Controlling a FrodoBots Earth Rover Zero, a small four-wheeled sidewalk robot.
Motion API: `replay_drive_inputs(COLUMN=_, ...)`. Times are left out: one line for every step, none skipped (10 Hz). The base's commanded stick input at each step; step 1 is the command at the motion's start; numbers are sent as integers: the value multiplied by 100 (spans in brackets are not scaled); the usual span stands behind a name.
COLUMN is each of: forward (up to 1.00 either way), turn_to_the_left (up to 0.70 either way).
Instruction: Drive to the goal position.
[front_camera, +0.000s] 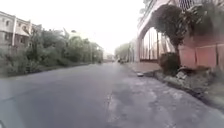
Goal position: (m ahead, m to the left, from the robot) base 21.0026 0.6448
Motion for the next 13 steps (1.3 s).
replay_drive_inputs(forward=100, turn_to_the_left=4)
replay_drive_inputs(forward=100, turn_to_the_left=4)
replay_drive_inputs(forward=100, turn_to_the_left=4)
replay_drive_inputs(forward=100, turn_to_the_left=-5)
replay_drive_inputs(forward=100, turn_to_the_left=-22)
replay_drive_inputs(forward=100, turn_to_the_left=-36)
replay_drive_inputs(forward=100, turn_to_the_left=-36)
replay_drive_inputs(forward=100, turn_to_the_left=-36)
replay_drive_inputs(forward=100, turn_to_the_left=-36)
replay_drive_inputs(forward=100, turn_to_the_left=-36)
replay_drive_inputs(forward=100, turn_to_the_left=-36)
replay_drive_inputs(forward=100, turn_to_the_left=-36)
replay_drive_inputs(forward=100, turn_to_the_left=-30)
